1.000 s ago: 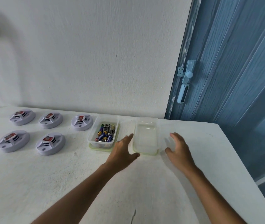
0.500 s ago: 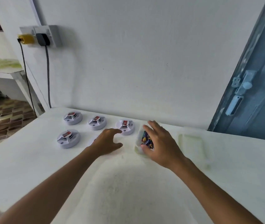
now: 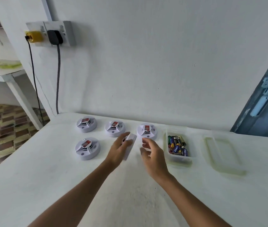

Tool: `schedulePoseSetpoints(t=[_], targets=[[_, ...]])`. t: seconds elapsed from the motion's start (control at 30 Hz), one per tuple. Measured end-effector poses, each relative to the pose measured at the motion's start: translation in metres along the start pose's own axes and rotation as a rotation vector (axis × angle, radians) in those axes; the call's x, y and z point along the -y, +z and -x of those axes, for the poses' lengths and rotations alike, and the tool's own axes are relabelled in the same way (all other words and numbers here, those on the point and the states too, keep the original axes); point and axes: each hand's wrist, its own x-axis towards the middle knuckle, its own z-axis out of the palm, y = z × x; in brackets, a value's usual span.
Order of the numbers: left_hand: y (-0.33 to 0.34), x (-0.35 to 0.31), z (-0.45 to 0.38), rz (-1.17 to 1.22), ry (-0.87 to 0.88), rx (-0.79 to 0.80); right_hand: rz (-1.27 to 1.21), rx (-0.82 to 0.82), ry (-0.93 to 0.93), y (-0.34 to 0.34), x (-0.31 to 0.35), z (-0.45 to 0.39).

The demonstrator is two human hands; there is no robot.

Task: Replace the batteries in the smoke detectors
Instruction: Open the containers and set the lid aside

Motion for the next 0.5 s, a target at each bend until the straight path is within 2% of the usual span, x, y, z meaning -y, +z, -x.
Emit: schedulePoseSetpoints(t=[0.1,0.17,0.27,0.5], targets=[[-0.004,-0.012,0.007,0.401,-0.095,0.133,-0.095,0.096,0.039,0.012,0.006,-0.008],[-0.008,-0.011,0.007,0.526,-0.156,0.157,-0.138,0.089,0.092,0.014,0.011,-0.015],[-0.01,-0.01,0.007,0.578,-0.198,0.157,-0.126,0.125,0.126,0.009,0.012,-0.026],[-0.015,-0.006,0.007,0.588,-0.282,0.198,-0.045,0.252,0.028,0.0,0.017,-0.032]])
